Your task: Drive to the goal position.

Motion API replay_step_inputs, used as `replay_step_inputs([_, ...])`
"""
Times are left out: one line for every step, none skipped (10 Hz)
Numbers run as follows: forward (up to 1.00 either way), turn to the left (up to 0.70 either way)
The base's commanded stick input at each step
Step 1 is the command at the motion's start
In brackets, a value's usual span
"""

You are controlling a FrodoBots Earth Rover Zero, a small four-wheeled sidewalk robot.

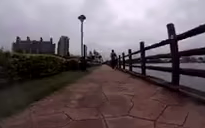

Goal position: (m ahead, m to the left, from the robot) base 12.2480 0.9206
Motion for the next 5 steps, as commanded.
replay_step_inputs([1.00,0.00])
replay_step_inputs([1.00,0.00])
replay_step_inputs([1.00,0.00])
replay_step_inputs([1.00,0.00])
replay_step_inputs([1.00,0.00])
